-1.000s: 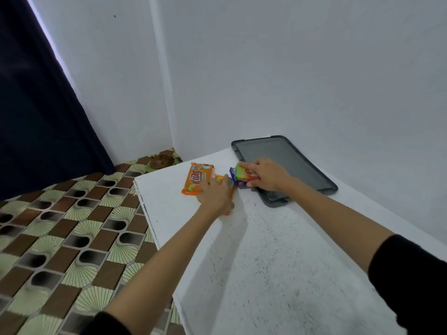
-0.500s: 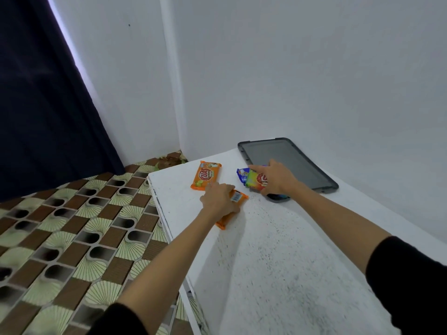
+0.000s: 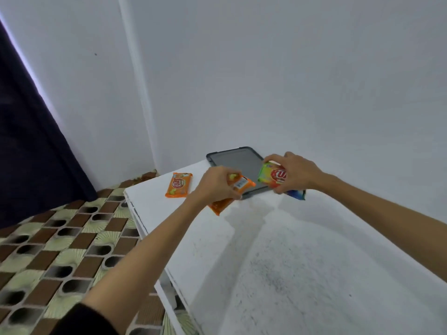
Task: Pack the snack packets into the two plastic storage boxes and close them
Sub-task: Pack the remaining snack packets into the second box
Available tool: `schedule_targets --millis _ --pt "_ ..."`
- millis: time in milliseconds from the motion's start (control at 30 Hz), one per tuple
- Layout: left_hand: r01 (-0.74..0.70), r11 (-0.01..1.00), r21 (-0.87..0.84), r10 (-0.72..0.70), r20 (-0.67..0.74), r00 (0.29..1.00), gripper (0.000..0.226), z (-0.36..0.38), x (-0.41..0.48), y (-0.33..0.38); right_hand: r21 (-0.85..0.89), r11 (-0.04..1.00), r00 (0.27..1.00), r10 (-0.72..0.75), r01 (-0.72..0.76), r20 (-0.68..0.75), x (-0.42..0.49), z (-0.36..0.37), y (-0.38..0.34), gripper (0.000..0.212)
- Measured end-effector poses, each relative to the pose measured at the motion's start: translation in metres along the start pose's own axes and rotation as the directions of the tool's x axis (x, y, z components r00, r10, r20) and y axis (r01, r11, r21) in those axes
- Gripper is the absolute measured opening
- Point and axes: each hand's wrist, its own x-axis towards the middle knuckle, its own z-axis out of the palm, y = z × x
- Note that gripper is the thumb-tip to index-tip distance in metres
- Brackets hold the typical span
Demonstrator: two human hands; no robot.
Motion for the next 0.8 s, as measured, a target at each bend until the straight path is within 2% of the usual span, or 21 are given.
schedule_targets --millis 200,400,500,600,800 --pt "-0.273 0.961 -0.038 0.274 0.015 0.962 0.064 0.002 -0.022 0.090 0.001 0.990 0.990 0.142 -0.142 -0.012 -0.108 -0.041 0.046 0.073" --pt "-0.472 0.875 -0.105 0.482 0.101 0.870 0.064 0.033 -0.061 0.175 -0.060 0.957 0.957 0.287 -0.284 0.039 -0.247 -0.075 0.090 0.072" --pt "-0.591 0.790 -0.163 0.613 0.193 0.766 0.064 0.051 -0.093 0.220 -0.078 0.933 0.933 0.355 -0.351 0.057 -0.329 -0.089 0.103 0.071" --pt "-0.691 0.673 -0.263 0.739 0.218 0.637 0.062 0.072 -0.129 0.268 -0.107 0.912 0.910 0.405 -0.396 0.092 -0.408 -0.097 0.107 0.072" --pt "-0.777 0.433 -0.456 0.901 0.235 0.364 0.063 0.110 -0.196 0.351 -0.114 0.881 0.844 0.473 -0.460 0.253 -0.527 -0.091 0.115 0.073"
